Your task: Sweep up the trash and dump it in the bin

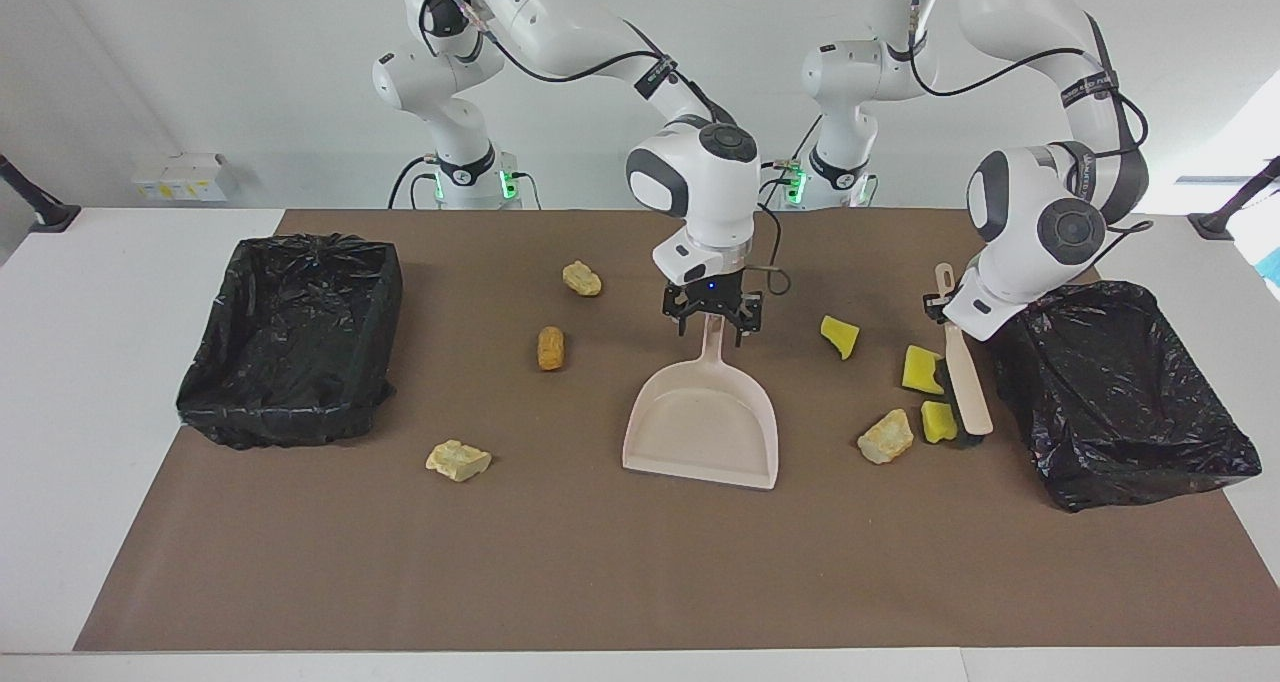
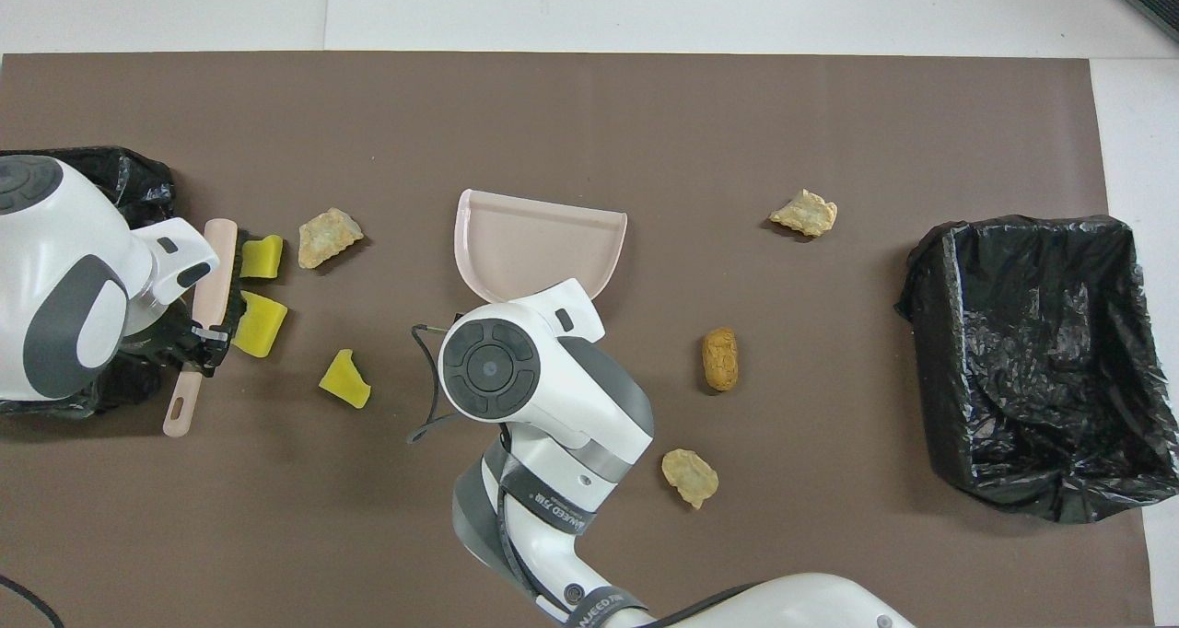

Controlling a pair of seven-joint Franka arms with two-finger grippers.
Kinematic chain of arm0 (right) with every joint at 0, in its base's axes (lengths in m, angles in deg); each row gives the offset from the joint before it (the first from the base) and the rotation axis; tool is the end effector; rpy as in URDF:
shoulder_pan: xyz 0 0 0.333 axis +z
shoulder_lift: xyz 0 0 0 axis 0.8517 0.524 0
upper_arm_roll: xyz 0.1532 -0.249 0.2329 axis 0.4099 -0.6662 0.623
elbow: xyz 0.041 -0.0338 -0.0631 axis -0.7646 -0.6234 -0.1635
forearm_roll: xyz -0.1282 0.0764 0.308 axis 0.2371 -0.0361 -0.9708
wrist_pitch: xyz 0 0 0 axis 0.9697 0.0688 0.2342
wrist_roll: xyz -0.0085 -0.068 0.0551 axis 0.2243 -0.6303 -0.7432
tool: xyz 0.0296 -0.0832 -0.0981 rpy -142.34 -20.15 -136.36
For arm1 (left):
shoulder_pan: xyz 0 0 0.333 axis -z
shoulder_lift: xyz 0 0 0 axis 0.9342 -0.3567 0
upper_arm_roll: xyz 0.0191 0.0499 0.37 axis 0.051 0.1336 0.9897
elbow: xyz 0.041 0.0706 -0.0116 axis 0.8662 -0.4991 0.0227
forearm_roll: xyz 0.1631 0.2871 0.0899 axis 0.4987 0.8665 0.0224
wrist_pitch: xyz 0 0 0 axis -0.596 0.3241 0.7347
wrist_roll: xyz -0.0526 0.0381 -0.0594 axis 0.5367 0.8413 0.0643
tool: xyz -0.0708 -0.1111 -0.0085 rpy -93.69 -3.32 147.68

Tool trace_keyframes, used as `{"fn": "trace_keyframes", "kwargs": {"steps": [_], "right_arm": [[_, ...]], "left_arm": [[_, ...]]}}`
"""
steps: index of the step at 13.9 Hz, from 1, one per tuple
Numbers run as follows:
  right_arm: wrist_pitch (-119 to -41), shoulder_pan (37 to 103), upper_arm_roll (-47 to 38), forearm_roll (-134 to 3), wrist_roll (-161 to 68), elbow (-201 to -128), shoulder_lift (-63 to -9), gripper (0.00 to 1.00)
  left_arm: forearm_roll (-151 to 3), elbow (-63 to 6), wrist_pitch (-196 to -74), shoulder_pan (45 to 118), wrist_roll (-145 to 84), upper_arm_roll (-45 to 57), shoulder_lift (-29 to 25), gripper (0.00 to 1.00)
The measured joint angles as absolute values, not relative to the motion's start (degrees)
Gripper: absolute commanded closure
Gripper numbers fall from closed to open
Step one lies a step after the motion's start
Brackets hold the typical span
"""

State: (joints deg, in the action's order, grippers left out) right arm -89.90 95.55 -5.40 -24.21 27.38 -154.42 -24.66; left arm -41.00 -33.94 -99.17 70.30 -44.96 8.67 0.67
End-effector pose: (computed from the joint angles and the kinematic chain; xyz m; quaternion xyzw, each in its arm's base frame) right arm 0.5017 0.4505 0.4154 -0.9856 0.1490 -0.0767 0.0218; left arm 0.4960 0.0001 0.4334 -0.9834 0.0315 0.1664 0.0646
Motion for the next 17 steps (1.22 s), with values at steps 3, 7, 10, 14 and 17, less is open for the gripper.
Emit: {"fn": "trace_keyframes", "kwargs": {"steps": [3, 7, 10, 14, 17], "right_arm": [[-89.68, 95.6, -4.77, -24.33, 27.38, -154.65, -24.67, 0.21], [-89.13, 96.67, -4.31, -24.33, 27.38, -156.0, -24.66, 0.54], [-88.78, 96.98, -4.32, -24.29, 27.37, -156.42, -24.69, 1.0], [-87.68, 96.35, -4.62, -24.27, 25.24, -156.25, -26.68, 1.0], [-85.58, 93.86, -4.7, -24.31, 18.67, -156.18, -29.91, 1.0]], "left_arm": [[-42.87, -36.52, -99.45, 70.32, -44.99, 8.55, 2.24, 1.0], [-49.36, -37.58, -95.28, 71.53, -44.6, 7.87, 4.69, 1.0], [-52.17, -37.56, -90.78, 72.46, -43.75, 7.65, 9.81, 1.0], [-52.36, -36.05, -92.55, 72.46, -43.33, 8.01, 13.99, 1.0], [-52.19, -34.92, -99.63, 72.33, -43.61, 8.53, 11.86, 1.0]]}}
